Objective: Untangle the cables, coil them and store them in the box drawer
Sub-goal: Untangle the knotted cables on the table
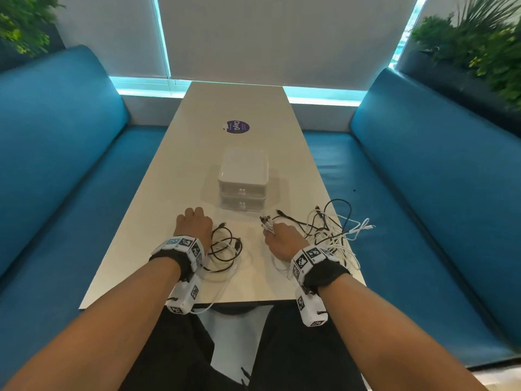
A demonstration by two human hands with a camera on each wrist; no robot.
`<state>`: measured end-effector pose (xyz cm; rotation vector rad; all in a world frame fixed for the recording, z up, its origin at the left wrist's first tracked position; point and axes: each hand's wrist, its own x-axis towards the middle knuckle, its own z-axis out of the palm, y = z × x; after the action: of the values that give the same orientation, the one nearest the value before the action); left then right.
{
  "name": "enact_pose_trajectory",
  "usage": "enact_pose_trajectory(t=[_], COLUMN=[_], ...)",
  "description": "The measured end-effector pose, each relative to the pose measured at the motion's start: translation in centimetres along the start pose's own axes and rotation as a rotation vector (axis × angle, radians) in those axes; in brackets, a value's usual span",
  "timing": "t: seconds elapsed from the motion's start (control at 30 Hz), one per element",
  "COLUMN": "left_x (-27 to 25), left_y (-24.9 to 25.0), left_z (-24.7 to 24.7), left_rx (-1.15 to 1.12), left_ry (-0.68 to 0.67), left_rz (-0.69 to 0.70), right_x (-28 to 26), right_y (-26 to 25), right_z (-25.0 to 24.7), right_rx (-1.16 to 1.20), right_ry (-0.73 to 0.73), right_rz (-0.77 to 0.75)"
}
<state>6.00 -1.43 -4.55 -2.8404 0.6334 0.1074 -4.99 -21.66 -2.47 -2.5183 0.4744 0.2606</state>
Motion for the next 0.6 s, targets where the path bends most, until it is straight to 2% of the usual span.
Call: enact_pose_trajectory(t=[0.17, 0.27, 0.37, 0.43, 0.5, 0.6], left_x=[0.0, 0.7, 0.8, 0.3, -0.3, -1.2], left_y=[-0.2, -0.6, 0.0, 0.9, 2.1, 4.3], left_z=[-2.0, -3.2, -5.0, -6.0, -6.5, -6.9], left_rx=[-0.068, -0.305, -0.481, -0.538, -0.624, -0.635], left_ry=[0.155, 0.308, 0.361, 0.369, 0.310, 0.233], left_rz=[0.019, 0.037, 0.123, 0.161, 0.182, 0.227], right_x=[0.4, 0.5, 0.6, 0.7, 0.8, 0.9], right_y=[0.1, -0.1, -0.9, -1.3, -1.6, -1.8], right_z=[-0.7, -0.9, -1.5, -1.8, -1.8, -1.9], right_rx=[0.093, 0.147, 0.206, 0.262, 0.318, 0.347], right_ry=[0.030, 0.057, 0.097, 0.136, 0.174, 0.193], right_rz=[0.003, -0.016, -0.009, -0.008, -0.026, -0.060])
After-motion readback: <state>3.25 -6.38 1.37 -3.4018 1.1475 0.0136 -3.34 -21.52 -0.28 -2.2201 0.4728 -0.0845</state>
